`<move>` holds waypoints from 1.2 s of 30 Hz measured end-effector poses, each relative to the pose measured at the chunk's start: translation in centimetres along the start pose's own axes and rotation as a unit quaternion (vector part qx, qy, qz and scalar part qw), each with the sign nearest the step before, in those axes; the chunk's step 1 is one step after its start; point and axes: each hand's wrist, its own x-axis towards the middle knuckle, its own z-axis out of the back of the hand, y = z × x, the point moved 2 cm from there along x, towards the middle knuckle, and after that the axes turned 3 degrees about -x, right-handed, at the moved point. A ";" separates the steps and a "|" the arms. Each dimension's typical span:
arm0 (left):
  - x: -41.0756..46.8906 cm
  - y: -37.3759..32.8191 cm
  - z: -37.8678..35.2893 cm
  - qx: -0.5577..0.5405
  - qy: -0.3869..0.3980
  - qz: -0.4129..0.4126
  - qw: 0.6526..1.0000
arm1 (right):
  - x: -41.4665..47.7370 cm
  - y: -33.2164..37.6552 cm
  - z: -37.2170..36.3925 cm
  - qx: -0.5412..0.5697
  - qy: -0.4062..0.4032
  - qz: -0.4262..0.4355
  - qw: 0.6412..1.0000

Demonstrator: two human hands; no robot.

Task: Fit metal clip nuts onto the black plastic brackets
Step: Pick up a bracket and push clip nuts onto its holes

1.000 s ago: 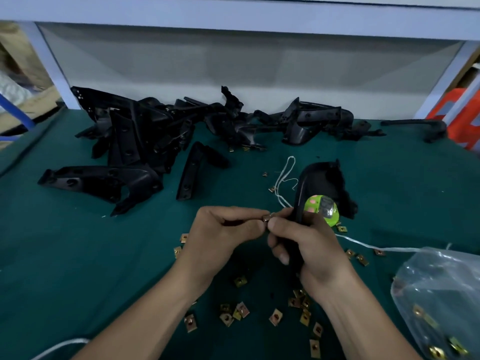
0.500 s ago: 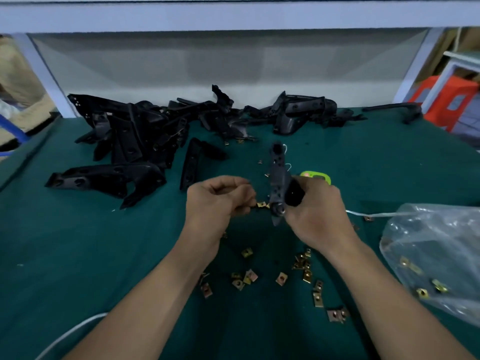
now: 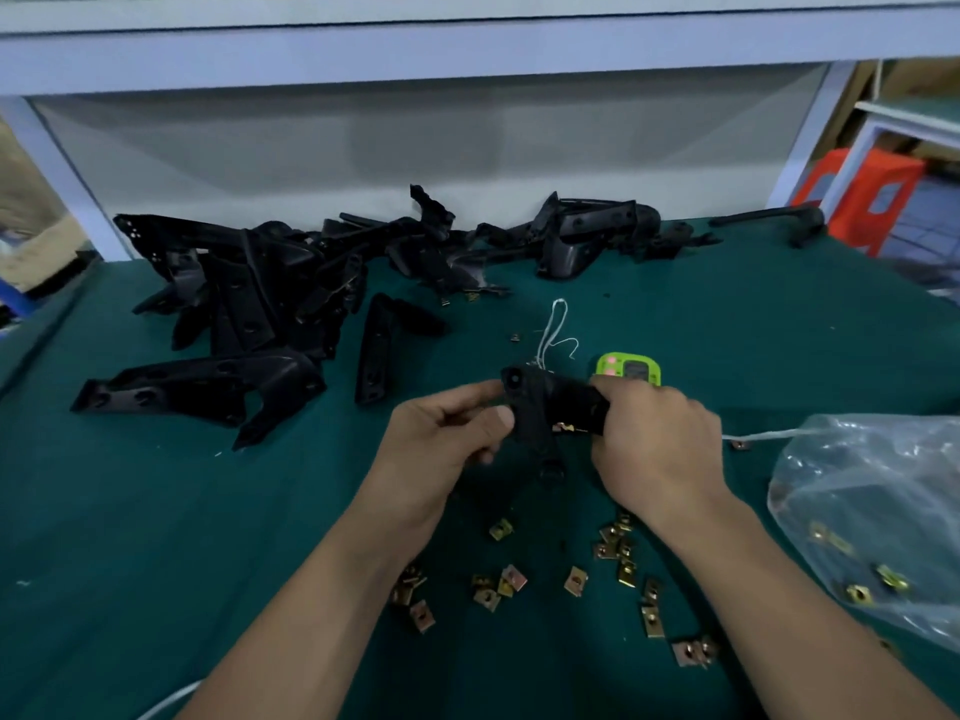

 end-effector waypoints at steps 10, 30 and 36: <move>0.1 -0.3 0.9 -0.007 -0.025 -0.005 1.000 | 0.1 0.1 -0.2 -0.018 -0.005 0.013 1.000; 0.1 -0.2 1.0 0.024 -0.016 0.042 0.999 | -0.8 1.6 0.6 -0.078 0.009 0.034 0.996; 0.0 0.0 0.8 0.007 0.022 0.013 1.000 | -1.2 2.3 -0.5 0.010 0.031 0.008 0.999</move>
